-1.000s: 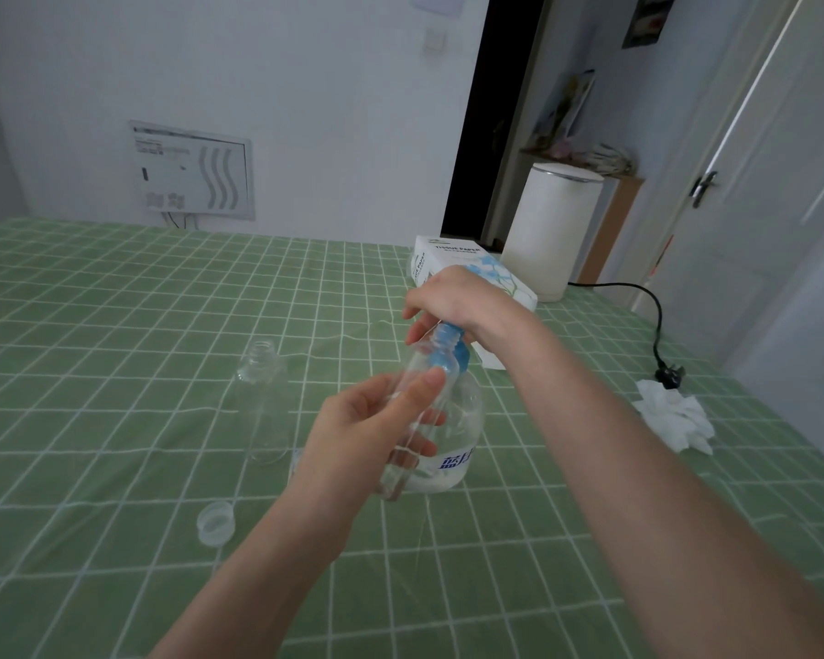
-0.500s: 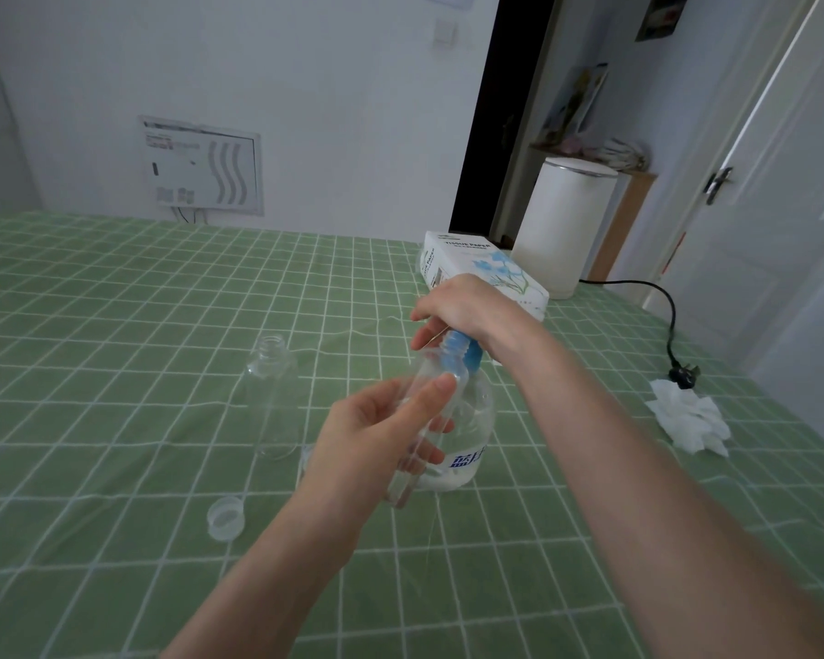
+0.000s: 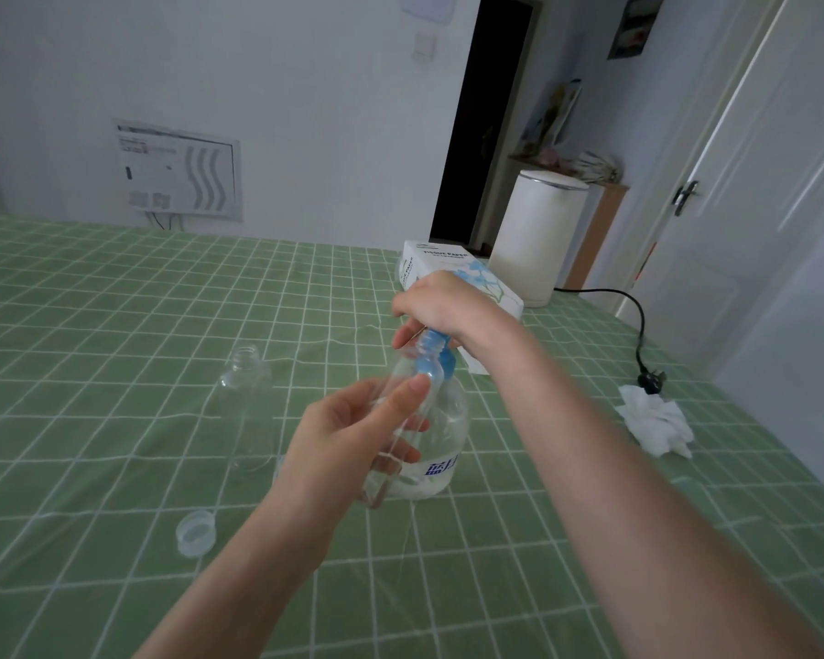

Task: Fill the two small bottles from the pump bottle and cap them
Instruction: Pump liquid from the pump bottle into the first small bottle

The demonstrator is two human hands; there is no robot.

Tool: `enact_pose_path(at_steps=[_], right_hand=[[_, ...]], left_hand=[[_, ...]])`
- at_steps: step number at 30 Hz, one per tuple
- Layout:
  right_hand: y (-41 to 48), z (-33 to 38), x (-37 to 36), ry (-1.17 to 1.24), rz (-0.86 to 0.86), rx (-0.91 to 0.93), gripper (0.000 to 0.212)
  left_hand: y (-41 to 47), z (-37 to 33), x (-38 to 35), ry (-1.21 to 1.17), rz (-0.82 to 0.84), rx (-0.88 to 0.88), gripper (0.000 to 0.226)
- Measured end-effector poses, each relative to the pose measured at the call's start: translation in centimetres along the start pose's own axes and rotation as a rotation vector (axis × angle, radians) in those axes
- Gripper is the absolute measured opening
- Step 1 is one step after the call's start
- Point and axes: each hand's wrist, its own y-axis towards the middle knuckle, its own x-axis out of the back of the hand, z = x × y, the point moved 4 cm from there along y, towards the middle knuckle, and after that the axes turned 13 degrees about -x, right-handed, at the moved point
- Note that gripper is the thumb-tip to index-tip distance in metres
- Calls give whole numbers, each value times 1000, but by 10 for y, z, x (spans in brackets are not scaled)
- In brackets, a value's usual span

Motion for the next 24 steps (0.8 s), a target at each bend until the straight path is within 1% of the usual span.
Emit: enact_pose_path(at_steps=[5, 13, 18, 21, 24], right_hand=[[4, -2, -2, 8, 4, -4, 32], [8, -6, -8, 14, 17, -9, 36], [8, -8, -9, 25, -1, -5, 38], [8, -5, -5, 63, -22, 25, 32], [6, 0, 0, 52, -26, 44, 16]], left_hand=[[0, 1, 0, -12, -14, -2, 45], [-3, 5, 1, 13, -18, 26, 33], [-4, 4, 0, 17, -19, 17, 35], [-3, 2, 0, 31, -12, 11, 36], [-3, 2, 0, 42, -6, 8, 32]])
